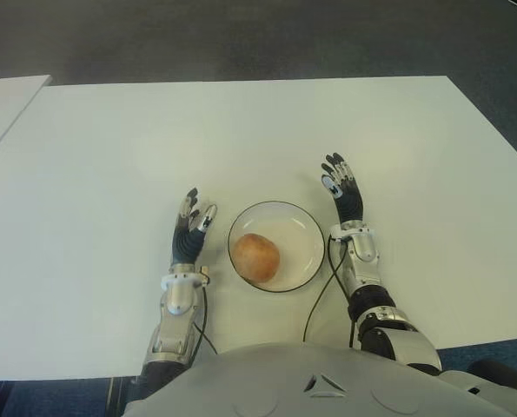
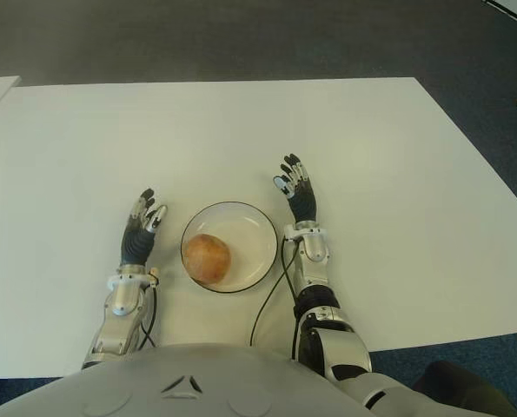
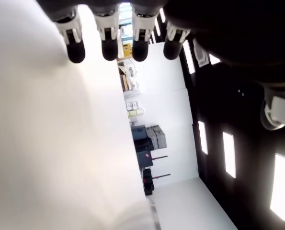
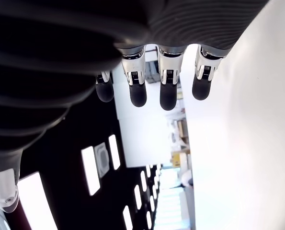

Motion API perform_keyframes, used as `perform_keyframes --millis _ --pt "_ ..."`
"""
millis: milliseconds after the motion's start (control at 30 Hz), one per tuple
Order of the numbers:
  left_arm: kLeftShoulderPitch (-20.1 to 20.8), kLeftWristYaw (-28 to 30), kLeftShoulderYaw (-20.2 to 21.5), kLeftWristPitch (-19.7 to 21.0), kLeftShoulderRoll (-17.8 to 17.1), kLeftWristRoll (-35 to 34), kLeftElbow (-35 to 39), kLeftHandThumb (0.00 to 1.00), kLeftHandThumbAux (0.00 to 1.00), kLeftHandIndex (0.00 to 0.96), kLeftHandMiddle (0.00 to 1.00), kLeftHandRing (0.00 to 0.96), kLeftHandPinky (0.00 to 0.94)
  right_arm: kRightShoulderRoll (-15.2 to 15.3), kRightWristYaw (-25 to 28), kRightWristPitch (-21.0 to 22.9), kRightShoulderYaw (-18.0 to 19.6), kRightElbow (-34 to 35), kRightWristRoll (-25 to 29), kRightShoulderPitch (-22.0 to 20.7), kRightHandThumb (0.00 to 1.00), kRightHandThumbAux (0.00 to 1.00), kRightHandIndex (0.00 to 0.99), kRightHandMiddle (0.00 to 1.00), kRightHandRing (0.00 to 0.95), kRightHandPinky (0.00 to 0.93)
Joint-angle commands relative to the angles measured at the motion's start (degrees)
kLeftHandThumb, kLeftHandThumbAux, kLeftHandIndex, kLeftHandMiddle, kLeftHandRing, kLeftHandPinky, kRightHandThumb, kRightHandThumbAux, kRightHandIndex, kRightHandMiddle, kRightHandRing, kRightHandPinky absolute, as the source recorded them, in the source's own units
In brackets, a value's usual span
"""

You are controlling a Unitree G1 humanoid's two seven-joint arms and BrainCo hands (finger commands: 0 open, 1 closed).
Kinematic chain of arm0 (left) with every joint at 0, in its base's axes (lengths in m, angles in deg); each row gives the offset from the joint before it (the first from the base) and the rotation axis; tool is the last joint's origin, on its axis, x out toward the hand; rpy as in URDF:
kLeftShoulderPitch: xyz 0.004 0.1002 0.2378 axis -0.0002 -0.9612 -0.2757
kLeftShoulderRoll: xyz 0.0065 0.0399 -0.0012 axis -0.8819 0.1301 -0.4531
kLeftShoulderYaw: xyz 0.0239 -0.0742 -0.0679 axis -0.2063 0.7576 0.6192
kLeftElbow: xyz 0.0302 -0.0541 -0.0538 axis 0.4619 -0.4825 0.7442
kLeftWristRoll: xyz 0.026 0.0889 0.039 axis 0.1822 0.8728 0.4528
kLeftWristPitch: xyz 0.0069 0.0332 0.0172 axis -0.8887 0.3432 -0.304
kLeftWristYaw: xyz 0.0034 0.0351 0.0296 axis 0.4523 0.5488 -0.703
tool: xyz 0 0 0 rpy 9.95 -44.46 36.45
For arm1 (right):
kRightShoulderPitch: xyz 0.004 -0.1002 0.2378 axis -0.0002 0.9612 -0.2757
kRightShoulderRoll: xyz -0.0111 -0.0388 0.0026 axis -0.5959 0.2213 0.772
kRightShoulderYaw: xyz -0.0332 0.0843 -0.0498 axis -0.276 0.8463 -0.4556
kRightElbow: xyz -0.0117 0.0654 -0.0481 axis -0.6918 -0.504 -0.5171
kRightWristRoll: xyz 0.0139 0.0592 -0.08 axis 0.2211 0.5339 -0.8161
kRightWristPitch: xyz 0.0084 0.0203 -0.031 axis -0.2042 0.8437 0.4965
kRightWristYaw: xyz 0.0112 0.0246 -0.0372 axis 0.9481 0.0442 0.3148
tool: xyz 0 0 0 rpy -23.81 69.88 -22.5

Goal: Put the apples into the plate.

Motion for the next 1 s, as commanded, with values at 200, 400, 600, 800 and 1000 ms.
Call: perform_keyframes --millis 200,400,600,800,1000 --pt "1.26 -8.15 -1.15 -11.76 -0.43 6.50 -10.73 0.000 0.304 0.027 0.034 0.011 0.002 -1.47 -1.78 1.17 0.27 -5.08 0.75 10.17 0.132 0.497 0.064 0.099 0.073 0.052" --pt "0.66 -7.91 -1.89 -11.97 -0.42 6.86 -10.44 0.000 0.267 0.013 0.025 0.002 0.000 -1.19 -2.25 1.67 -0.43 -1.12 0.56 12.12 0.103 0.488 0.062 0.064 0.032 0.011" --pt "-0.93 -4.63 -3.41 -10.82 1.55 2.99 -8.50 0.000 0.260 0.001 0.008 0.000 0.000 -1.03 -1.86 3.43 -0.45 2.83 1.33 13.82 0.111 0.487 0.058 0.038 0.005 0.001" --pt "-1.91 -4.31 -4.52 -9.34 2.82 2.28 -8.54 0.000 0.269 0.000 0.000 0.000 0.000 -1.73 -1.24 5.77 -1.33 9.45 1.83 16.30 0.124 0.484 0.059 0.029 0.000 0.011" --pt "-2.87 -4.68 -4.52 -10.08 3.69 1.78 -9.68 0.000 0.266 0.000 0.000 0.000 0.010 -1.58 0.48 7.65 -2.24 14.22 2.74 18.72 0.146 0.502 0.057 0.033 0.000 0.023"
